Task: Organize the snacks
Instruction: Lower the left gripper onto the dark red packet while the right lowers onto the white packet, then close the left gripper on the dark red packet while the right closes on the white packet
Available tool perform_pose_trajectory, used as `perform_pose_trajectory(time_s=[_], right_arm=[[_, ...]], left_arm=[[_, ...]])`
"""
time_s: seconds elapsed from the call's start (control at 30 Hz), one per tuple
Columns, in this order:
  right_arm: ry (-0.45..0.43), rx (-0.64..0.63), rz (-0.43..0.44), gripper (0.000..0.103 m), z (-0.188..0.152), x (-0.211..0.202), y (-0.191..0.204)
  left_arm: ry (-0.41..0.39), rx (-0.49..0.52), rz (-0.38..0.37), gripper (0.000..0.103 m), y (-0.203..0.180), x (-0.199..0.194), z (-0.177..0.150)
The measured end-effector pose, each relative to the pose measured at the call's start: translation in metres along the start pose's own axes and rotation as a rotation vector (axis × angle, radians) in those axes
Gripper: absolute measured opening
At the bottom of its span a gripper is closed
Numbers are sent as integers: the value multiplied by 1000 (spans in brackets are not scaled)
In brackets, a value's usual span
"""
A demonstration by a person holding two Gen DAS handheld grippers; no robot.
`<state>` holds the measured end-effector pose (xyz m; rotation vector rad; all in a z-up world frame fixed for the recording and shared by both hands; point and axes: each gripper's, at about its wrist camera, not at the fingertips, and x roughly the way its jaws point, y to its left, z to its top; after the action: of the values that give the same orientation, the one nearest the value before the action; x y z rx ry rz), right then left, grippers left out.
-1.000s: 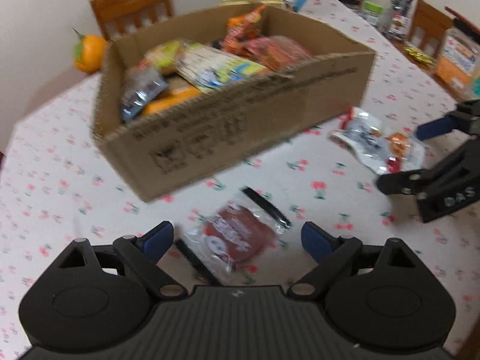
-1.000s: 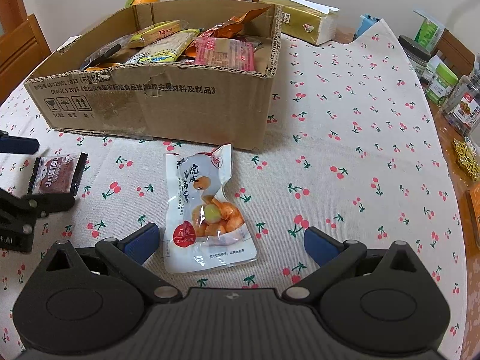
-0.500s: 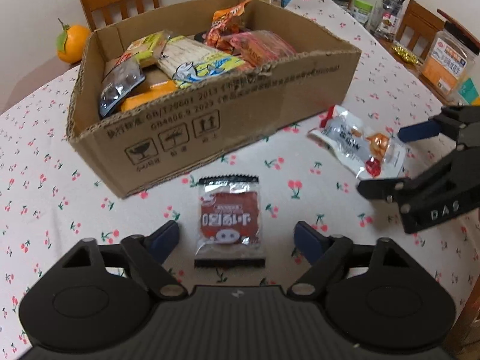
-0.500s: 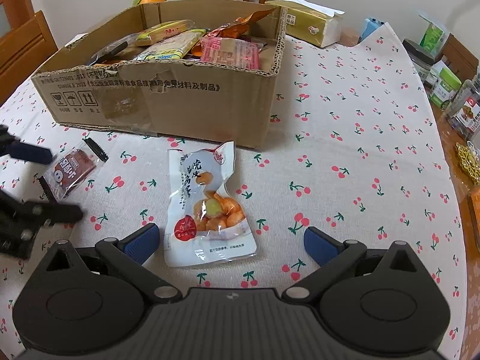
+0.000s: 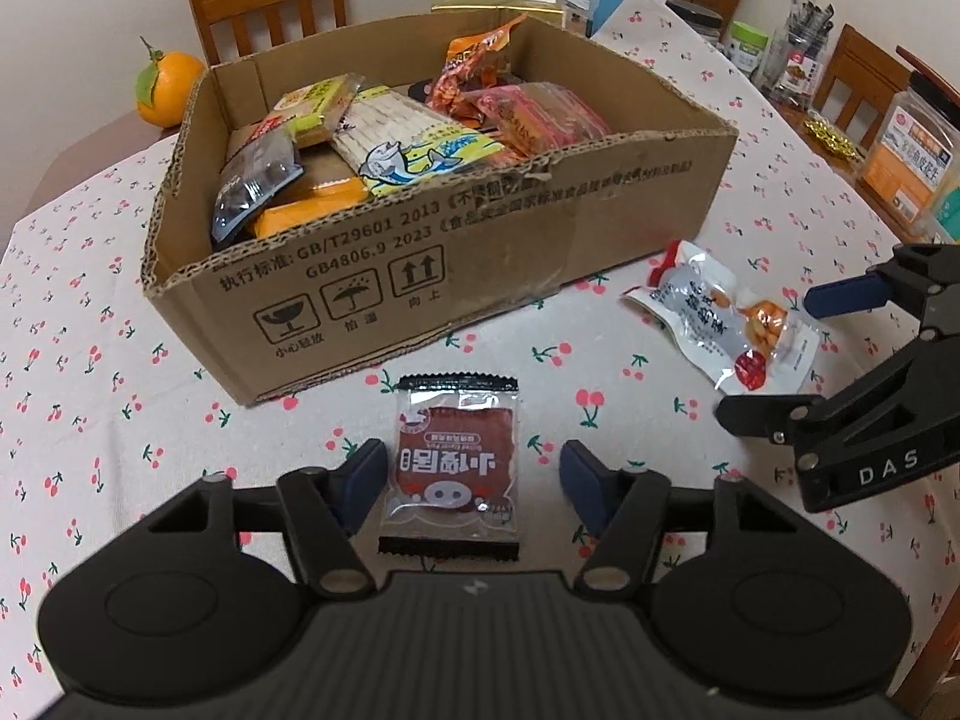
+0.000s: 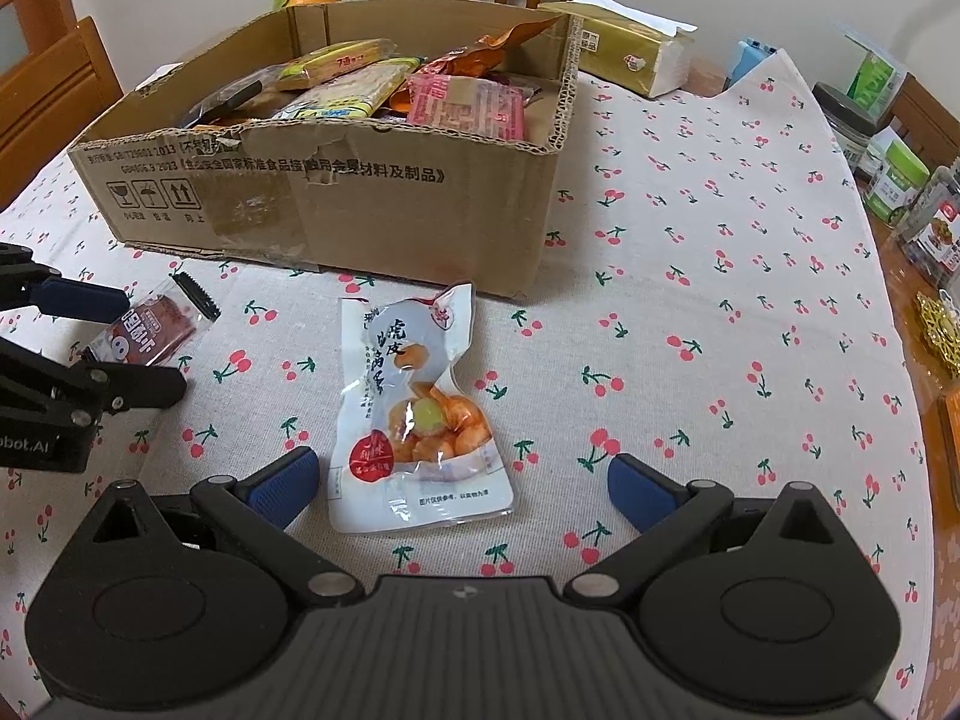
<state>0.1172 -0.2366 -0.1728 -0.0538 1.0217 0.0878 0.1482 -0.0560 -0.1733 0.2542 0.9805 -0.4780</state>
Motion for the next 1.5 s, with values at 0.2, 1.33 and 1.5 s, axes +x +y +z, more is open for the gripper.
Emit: perform_pose_trajectory(time_s=[0.2,1.33,1.5], right_arm=[[-1,-22,14,103,2,1,1],[-29,-119,77,81,25,7,16],[-34,-96,60,62,27,4,17]], left_arm=[[-12,-26,16,53,0,0,0],[3,-35,36,47,-4,0,2],[15,-19,35,47,-5,-1,4]])
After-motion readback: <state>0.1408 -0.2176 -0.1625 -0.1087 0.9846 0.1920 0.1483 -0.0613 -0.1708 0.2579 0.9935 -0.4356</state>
